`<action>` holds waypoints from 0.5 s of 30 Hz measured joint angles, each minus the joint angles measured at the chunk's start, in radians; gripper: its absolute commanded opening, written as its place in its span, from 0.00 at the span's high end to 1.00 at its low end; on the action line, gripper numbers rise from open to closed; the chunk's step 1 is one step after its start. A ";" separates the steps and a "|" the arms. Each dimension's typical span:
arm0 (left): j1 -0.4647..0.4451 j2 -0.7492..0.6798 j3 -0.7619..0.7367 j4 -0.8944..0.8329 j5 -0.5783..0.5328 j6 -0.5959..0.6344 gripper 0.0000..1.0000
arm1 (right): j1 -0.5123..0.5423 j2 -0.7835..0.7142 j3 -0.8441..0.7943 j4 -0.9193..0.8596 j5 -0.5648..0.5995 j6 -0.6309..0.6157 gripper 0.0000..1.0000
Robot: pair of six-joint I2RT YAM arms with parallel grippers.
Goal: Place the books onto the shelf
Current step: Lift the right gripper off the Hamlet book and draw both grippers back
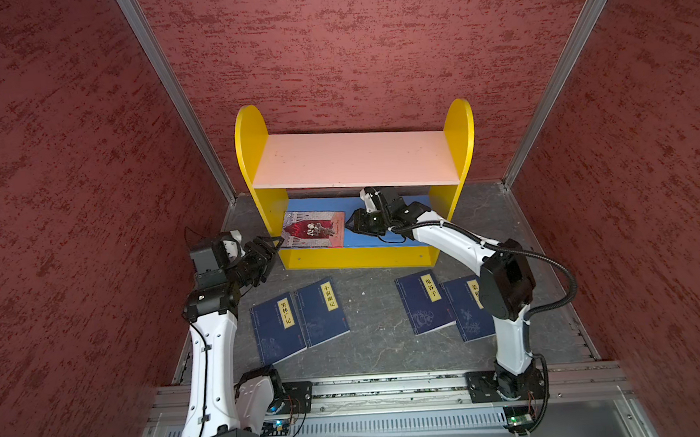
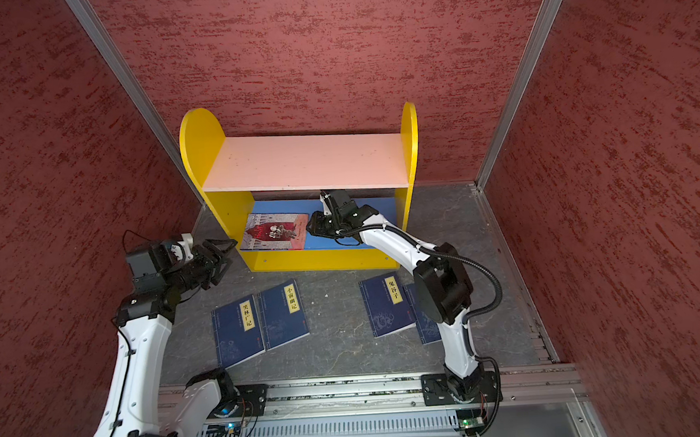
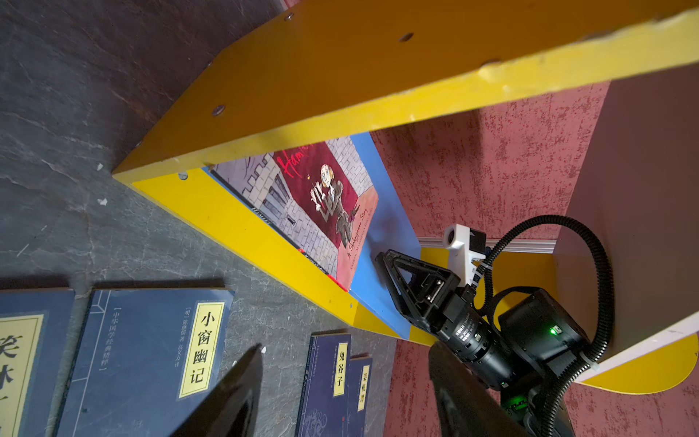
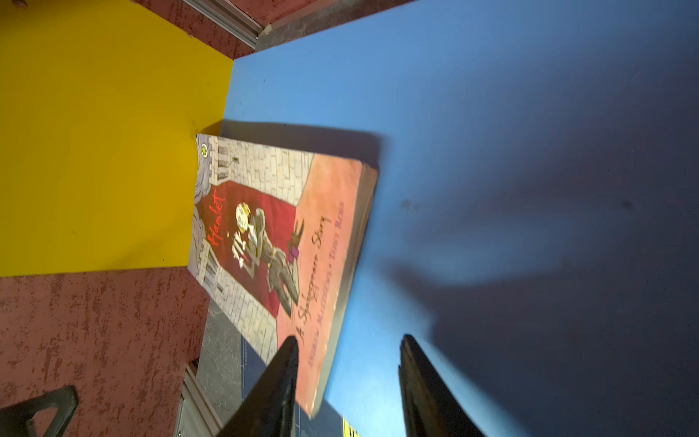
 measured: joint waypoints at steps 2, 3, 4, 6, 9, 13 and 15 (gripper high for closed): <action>0.000 0.000 -0.014 -0.004 0.006 0.007 0.30 | 0.000 -0.042 -0.051 0.010 -0.004 0.003 0.58; 0.000 0.000 -0.020 -0.006 0.010 0.011 0.30 | 0.000 -0.060 -0.076 0.015 -0.008 0.005 0.58; 0.000 0.000 -0.026 -0.006 0.013 0.016 0.30 | 0.000 -0.076 -0.100 0.024 -0.015 0.008 0.60; 0.000 0.000 -0.033 -0.011 0.019 0.028 0.29 | 0.001 -0.114 -0.161 0.048 -0.031 0.014 0.62; 0.000 0.000 -0.034 -0.011 0.027 0.046 0.29 | 0.008 -0.168 -0.243 0.091 -0.064 0.022 0.65; -0.006 0.000 -0.040 -0.006 0.033 0.068 0.29 | 0.030 -0.212 -0.309 0.142 -0.102 0.034 0.67; -0.013 0.002 -0.047 -0.003 0.034 0.085 0.29 | 0.050 -0.217 -0.332 0.182 -0.133 0.045 0.67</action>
